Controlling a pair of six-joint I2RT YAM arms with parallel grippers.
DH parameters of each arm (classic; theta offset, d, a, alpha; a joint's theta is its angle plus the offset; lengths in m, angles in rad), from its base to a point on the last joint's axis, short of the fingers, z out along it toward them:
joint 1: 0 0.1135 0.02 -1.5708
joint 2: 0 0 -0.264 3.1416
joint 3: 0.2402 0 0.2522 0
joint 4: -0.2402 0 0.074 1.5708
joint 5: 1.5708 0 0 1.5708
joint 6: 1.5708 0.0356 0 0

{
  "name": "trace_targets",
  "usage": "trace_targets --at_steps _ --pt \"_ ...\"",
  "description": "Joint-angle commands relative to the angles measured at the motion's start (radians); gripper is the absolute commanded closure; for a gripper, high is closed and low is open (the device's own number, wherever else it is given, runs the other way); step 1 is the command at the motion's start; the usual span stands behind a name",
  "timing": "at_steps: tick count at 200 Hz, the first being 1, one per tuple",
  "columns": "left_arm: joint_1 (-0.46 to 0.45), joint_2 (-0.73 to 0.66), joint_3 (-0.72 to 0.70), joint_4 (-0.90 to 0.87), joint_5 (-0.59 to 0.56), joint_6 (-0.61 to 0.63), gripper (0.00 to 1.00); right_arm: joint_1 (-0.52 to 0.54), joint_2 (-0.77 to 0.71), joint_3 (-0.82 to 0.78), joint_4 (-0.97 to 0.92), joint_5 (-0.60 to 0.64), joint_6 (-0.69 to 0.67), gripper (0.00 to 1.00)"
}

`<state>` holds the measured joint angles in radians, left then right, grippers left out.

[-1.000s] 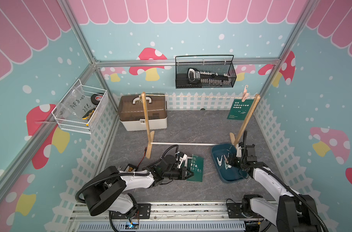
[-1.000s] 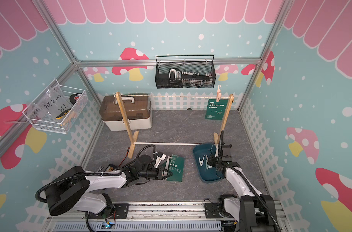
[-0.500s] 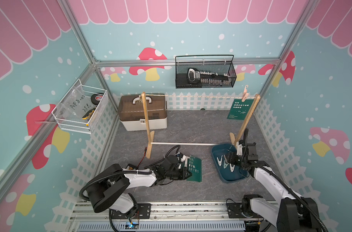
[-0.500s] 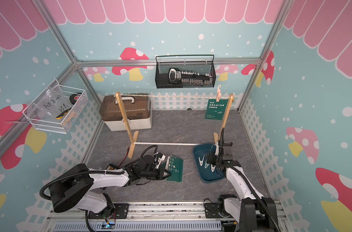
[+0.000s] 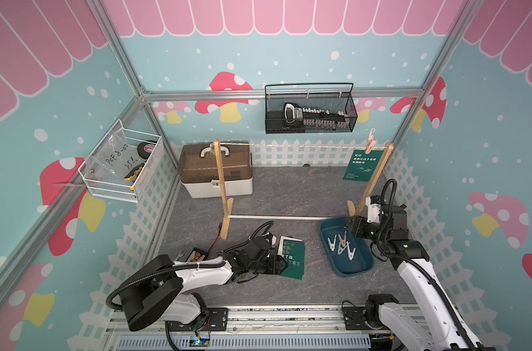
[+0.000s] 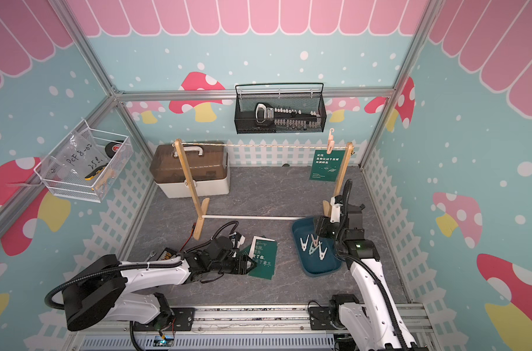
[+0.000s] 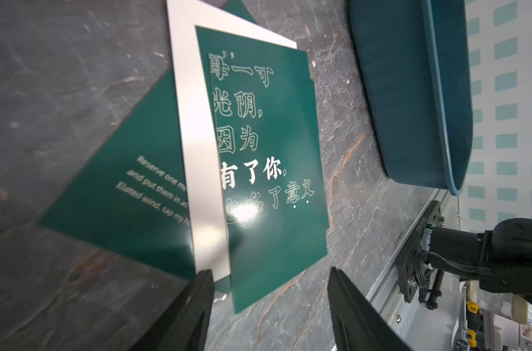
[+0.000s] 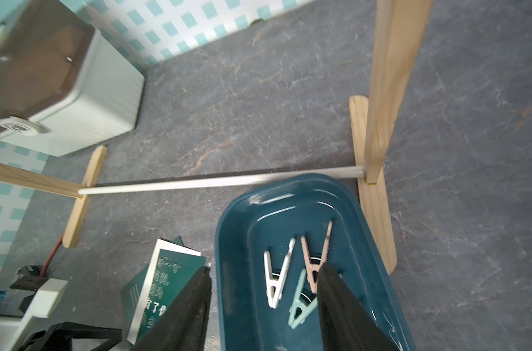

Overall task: Remove the postcards from the strings
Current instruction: Pinch the postcard on the clothesline.

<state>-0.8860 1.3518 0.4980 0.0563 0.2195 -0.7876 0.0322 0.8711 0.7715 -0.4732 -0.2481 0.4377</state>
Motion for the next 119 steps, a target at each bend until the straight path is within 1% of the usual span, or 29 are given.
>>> trace_targets --at_steps 1,18,32,52,69,82,91,103,119 --pt "-0.004 -0.062 0.037 -0.134 -0.094 0.043 0.35 -0.003 -0.006 0.071 -0.069 -0.045 -0.007 0.46" --pt "-0.004 -0.117 0.047 -0.157 -0.122 0.059 0.35 -0.003 -0.018 0.121 -0.082 -0.060 -0.009 0.46" --pt "-0.004 -0.148 0.075 -0.169 -0.128 0.090 0.31 -0.005 -0.024 0.150 -0.078 -0.069 -0.011 0.46" --pt "-0.004 -0.135 0.202 -0.246 -0.134 0.158 0.28 -0.012 0.003 0.221 -0.101 -0.104 -0.046 0.47" --pt "-0.004 -0.111 0.309 -0.258 -0.139 0.220 0.27 -0.031 0.006 0.273 -0.106 -0.140 -0.070 0.47" --pt "-0.004 -0.093 0.378 -0.222 -0.149 0.283 0.26 -0.050 -0.010 0.283 -0.066 -0.172 -0.090 0.47" --pt "-0.002 -0.076 0.425 -0.184 -0.146 0.338 0.26 -0.063 -0.030 0.267 -0.007 -0.198 -0.095 0.47" --pt "-0.001 -0.048 0.474 -0.109 -0.128 0.432 0.26 -0.095 -0.041 0.261 0.042 -0.240 -0.097 0.50" --pt "0.007 0.001 0.539 -0.006 -0.092 0.520 0.26 -0.138 -0.047 0.287 0.054 -0.296 -0.120 0.52"
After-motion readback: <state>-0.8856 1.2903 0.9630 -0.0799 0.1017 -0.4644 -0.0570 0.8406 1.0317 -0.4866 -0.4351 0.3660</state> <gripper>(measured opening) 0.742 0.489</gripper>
